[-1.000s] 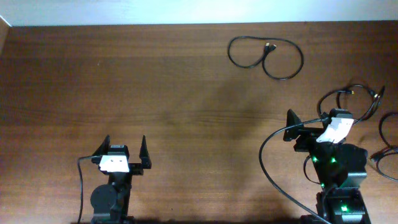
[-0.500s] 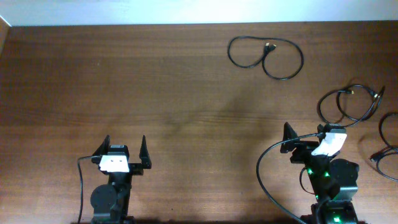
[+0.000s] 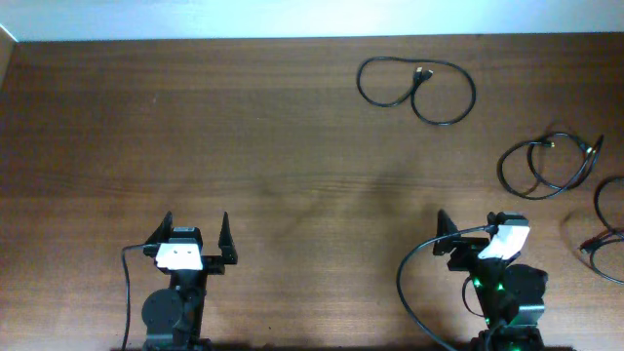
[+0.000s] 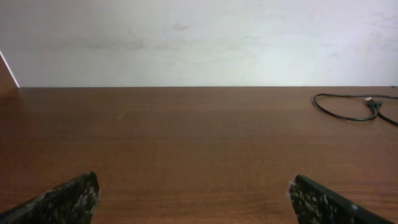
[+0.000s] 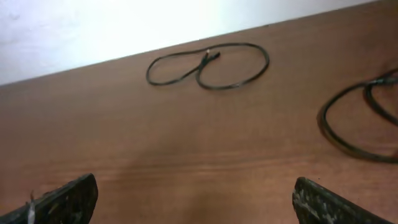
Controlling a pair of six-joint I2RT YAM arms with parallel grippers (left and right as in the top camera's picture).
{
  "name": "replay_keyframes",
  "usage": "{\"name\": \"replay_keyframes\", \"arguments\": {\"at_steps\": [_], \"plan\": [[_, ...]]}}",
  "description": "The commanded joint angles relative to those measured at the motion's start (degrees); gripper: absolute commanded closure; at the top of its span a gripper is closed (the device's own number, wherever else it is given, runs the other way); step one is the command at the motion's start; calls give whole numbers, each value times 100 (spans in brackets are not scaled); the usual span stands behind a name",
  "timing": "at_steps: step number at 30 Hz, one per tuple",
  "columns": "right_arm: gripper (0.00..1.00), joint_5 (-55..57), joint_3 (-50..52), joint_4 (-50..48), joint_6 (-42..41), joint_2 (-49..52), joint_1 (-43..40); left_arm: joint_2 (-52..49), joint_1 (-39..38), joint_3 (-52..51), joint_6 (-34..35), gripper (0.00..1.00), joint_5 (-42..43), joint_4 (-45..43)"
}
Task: Untangle cables
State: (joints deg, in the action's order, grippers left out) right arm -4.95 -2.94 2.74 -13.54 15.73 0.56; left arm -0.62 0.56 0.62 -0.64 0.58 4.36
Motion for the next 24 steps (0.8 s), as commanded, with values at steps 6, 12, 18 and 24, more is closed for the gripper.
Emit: {"name": "replay_keyframes", "arguments": {"at_steps": [6,12,18,24], "plan": [[1,-129,262,105,-195,-577,-20,33,26,-15,-111,1,-42,46],[1,-127,262,109,-192,-658,-20,33,26,-15,-111,1,-42,46],[1,-50,262,127,-175,-1021,-20,33,26,-15,-109,1,-42,46],[1,-39,262,131,-170,-1438,-20,33,26,-13,-111,1,-42,44]]}}
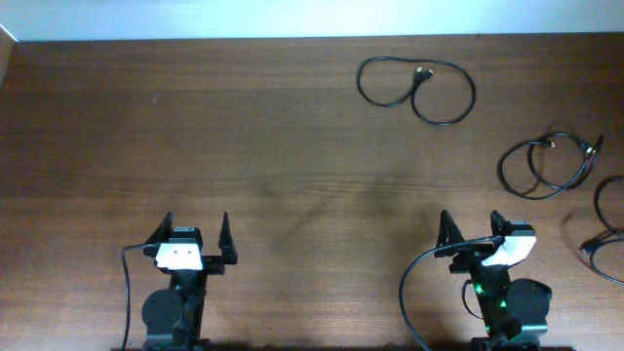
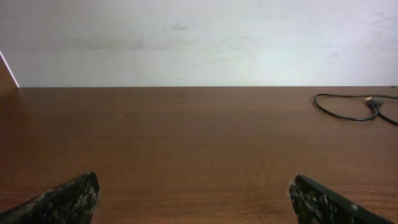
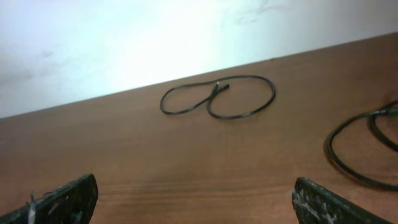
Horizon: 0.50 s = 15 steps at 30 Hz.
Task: Untangle cables
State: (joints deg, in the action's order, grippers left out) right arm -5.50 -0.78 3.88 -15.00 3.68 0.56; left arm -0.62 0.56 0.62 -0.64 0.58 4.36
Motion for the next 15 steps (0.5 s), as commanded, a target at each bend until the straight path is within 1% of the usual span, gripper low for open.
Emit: {"name": "replay_keyframes", "arguments": {"at_steps": [1,13,14,15], "plan": [[1,17,46,17,-24,-313,-20,33,26,-15,-109,1,-42,44],[0,-11,46,17,-26,-350,-20,33,26,-15,-109,1,-42,44],[1,-9,46,17,-24,-350,-20,33,26,-15,-111,1,-42,46],[7,-31,46,17,195,-350,-20,33,26,-15,-111,1,-42,44]]}}
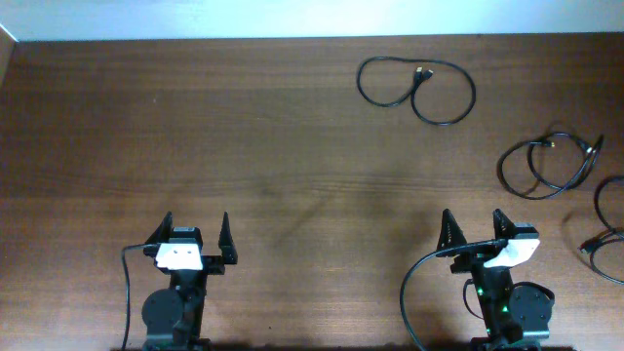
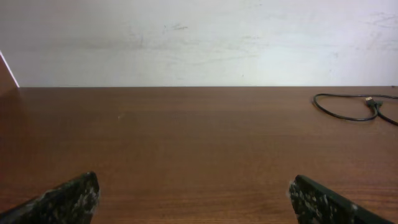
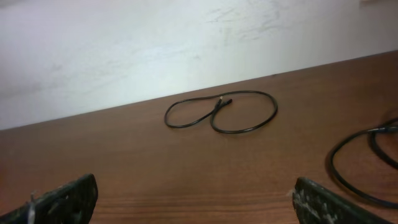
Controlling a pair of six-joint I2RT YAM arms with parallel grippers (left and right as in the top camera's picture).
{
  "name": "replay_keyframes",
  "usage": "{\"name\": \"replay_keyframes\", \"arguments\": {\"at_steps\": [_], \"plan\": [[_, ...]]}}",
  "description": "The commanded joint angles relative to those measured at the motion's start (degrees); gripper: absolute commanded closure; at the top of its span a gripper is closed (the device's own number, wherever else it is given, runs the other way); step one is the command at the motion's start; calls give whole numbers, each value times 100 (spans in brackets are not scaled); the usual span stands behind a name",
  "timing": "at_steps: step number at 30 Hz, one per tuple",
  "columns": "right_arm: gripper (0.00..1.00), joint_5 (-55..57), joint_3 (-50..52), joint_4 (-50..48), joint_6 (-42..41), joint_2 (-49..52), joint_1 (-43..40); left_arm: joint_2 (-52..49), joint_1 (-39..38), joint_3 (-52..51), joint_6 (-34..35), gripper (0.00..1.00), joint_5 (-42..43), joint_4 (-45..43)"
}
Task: Untangle cables
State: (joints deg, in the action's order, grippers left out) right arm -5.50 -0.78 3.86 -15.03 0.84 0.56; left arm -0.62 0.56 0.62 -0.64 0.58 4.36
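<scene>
Three separate black cables lie on the brown table. A looped cable (image 1: 417,88) (image 3: 222,112) rests at the far centre-right, its left end also showing in the left wrist view as the looped cable (image 2: 354,107). A second looped cable (image 1: 548,166) (image 3: 364,163) sits at the right. A third cable (image 1: 609,229) runs off the right edge. My left gripper (image 1: 197,232) (image 2: 193,199) stands open and empty at the near left. My right gripper (image 1: 472,228) (image 3: 196,199) stands open and empty at the near right.
A pale wall (image 2: 199,37) rises behind the table's far edge (image 1: 292,39). A grey lead (image 1: 125,283) curls beside the left arm and another grey lead (image 1: 411,283) beside the right arm.
My right arm has drawn back a little toward the near edge and levelled out, so more wall shows in its view. The left arm and the cables have not moved.
My right gripper was open at the near right, tilted and looking down over the table. Then it sat slightly nearer the front edge and straighter. Now it rests level at the near edge. The left gripper stayed open and still throughout.
</scene>
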Motion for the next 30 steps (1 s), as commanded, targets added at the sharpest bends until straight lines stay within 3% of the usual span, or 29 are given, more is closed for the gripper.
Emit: {"name": "replay_keyframes", "arguments": {"at_steps": [1,4,8,9,10,12,30], "plan": [[10,-37,46,20,356,-66,-20,33,26,-15,-109,1,-42,46],[22,-107,46,17,898,-66,-20,33,26,-15,-109,1,-42,46],[24,-184,46,15,1530,-66,-20,33,26,-15,-109,1,-42,46],[20,-186,46,15,1648,-66,-20,33,26,-15,-111,1,-42,44],[9,-181,46,15,1845,-66,-20,33,26,-15,-109,1,-42,44],[1,-184,46,15,2079,-66,-20,33,26,-15,-109,1,-42,46],[1,-138,46,13,2361,-66,-20,33,26,-15,-109,1,-42,46]]}}
